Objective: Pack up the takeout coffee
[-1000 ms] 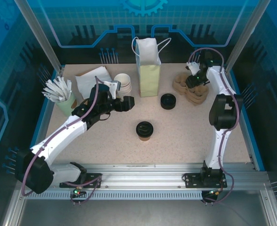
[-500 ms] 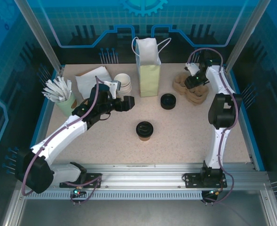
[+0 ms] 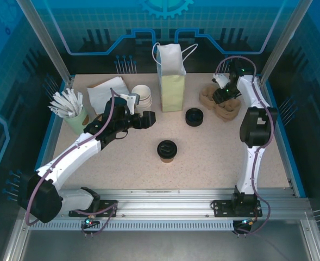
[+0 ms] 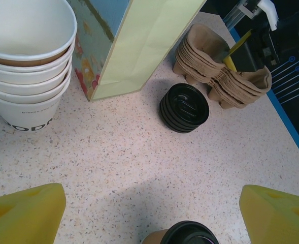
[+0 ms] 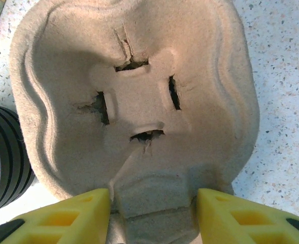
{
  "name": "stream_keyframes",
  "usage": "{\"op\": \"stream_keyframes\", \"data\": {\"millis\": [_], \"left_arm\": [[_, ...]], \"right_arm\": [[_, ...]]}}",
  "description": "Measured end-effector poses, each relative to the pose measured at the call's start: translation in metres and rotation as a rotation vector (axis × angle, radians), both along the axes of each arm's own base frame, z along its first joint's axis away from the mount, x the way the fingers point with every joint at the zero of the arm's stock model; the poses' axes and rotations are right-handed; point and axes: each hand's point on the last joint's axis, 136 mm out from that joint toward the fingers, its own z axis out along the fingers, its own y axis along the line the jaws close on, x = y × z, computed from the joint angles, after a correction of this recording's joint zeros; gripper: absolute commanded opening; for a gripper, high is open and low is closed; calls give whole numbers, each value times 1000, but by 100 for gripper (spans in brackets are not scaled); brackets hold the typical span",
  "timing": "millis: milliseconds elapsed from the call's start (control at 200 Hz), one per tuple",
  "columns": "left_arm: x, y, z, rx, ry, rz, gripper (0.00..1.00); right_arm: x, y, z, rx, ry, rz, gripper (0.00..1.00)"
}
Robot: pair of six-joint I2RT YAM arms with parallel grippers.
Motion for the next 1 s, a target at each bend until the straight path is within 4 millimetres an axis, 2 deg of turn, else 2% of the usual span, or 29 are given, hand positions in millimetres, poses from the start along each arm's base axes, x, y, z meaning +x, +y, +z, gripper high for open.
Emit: {"op": "stream_keyframes", "data": {"millis": [360,715,845,1000], "left_arm": [[0,0,0,0,0,0,90],[-1,-1,-1,-6,4,-4,90],[-2,-1,-4,-5,10,-6,90],[-2,-1,-5,-6,12,-6,90]], "right_arm": [[3,-2,2,-4,-3,7,33],[3,-2,5,4,-5,-1,29],[3,-1,14,14,-21,-11,29],[1,0,40,19,-68,-28,29]]}}
